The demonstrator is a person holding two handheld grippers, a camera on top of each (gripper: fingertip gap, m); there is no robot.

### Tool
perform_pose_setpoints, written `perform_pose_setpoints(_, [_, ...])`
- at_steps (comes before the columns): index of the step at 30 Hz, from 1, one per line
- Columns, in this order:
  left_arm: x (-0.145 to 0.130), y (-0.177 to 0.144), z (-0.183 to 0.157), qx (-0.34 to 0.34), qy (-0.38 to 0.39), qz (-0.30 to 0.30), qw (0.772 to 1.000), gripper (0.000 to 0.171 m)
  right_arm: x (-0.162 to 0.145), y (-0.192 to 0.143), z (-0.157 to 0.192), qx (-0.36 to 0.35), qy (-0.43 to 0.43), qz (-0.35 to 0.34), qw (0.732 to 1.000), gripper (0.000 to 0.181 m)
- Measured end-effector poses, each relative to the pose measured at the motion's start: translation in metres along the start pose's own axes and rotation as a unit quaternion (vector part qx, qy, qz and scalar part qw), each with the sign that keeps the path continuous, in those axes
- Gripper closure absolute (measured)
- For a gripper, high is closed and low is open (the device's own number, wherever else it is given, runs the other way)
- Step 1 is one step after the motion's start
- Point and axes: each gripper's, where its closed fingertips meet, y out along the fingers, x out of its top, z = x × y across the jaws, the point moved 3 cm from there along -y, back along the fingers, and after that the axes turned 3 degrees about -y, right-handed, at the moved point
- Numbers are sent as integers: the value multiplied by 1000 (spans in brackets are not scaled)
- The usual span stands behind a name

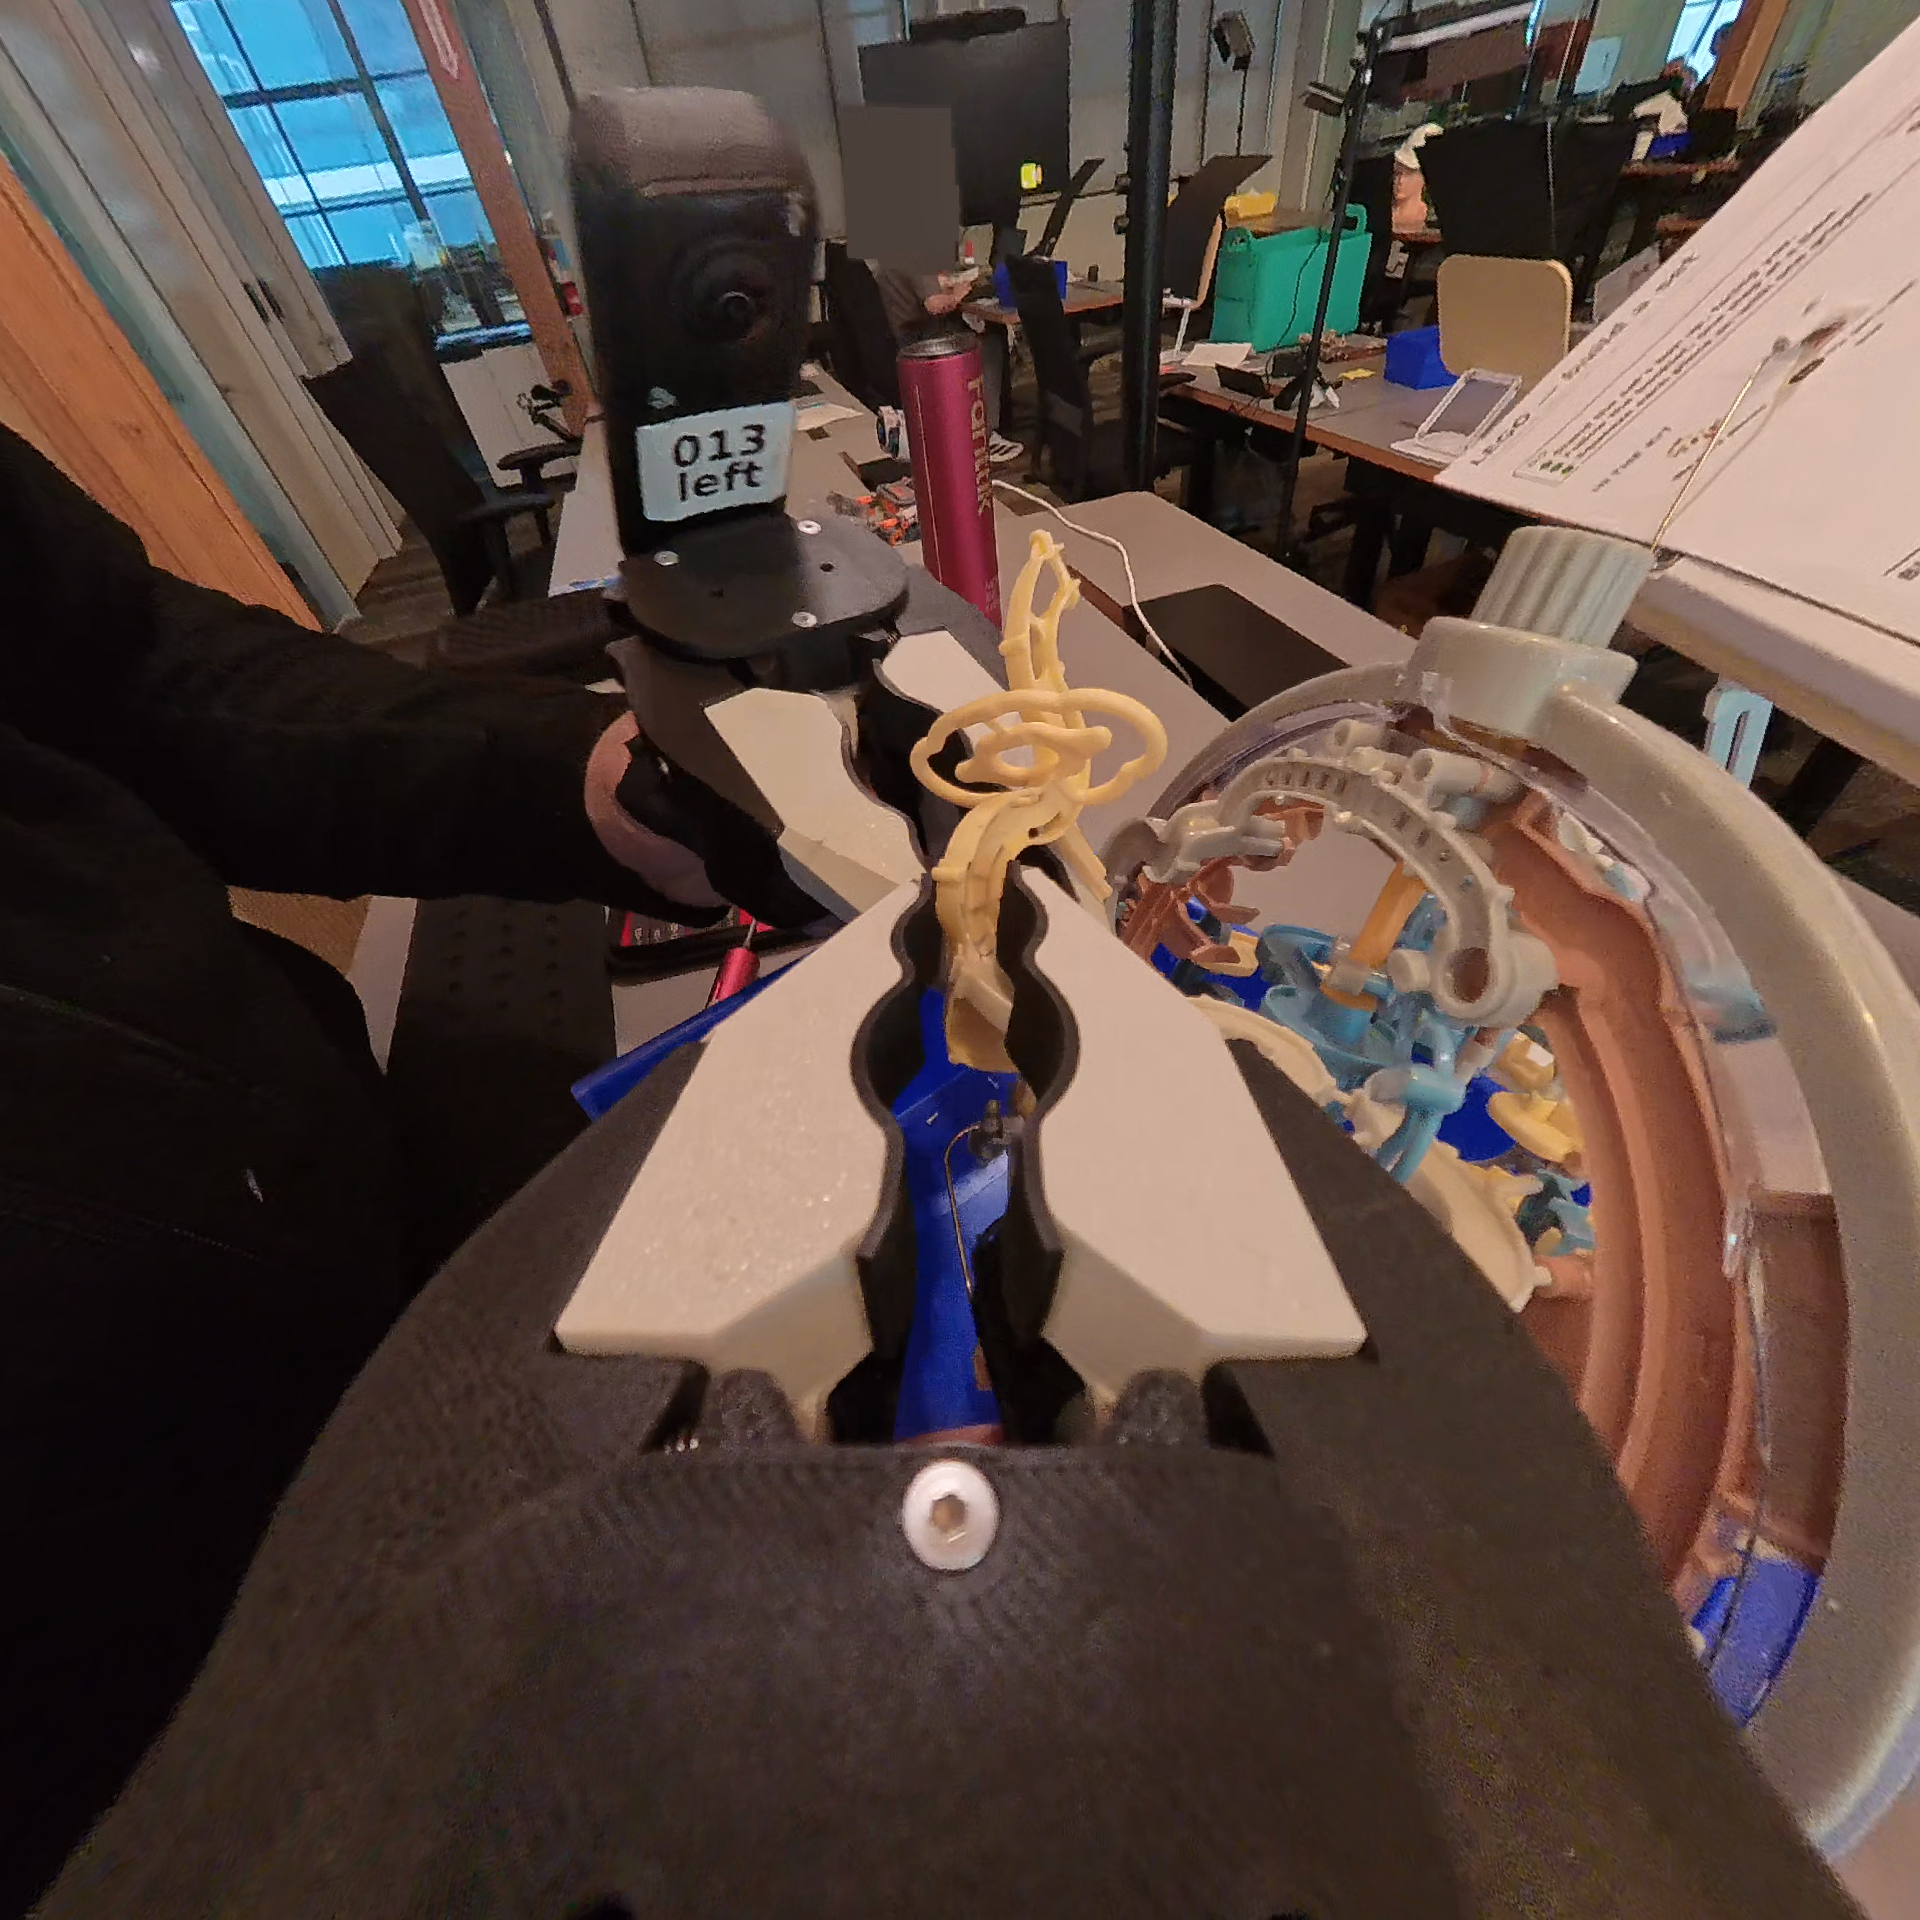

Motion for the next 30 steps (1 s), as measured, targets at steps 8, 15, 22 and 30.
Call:
perform_pose_setpoints(8, [-10, -1, 20, -8, -49, 116, 992, 164, -9, 26, 56, 109, -41, 18, 993, 172])
perform_pose_setpoints(15, [-4, -13, 31, 32, -17, 97, 995, 166, 5, -19, 28, 62, 39, -35, 997, 172])
perform_pose_setpoints(22, [-14, -14, 39, 45, -72, 126, 988, 168, -25, -42, 24, 21, 102, -19, 994, 178])
perform_pose_setpoints(30, [-23, -2, 44, 52, -93, 130, 986, 166, -50, -19, 69, -59, -131, 139, 980, 178])
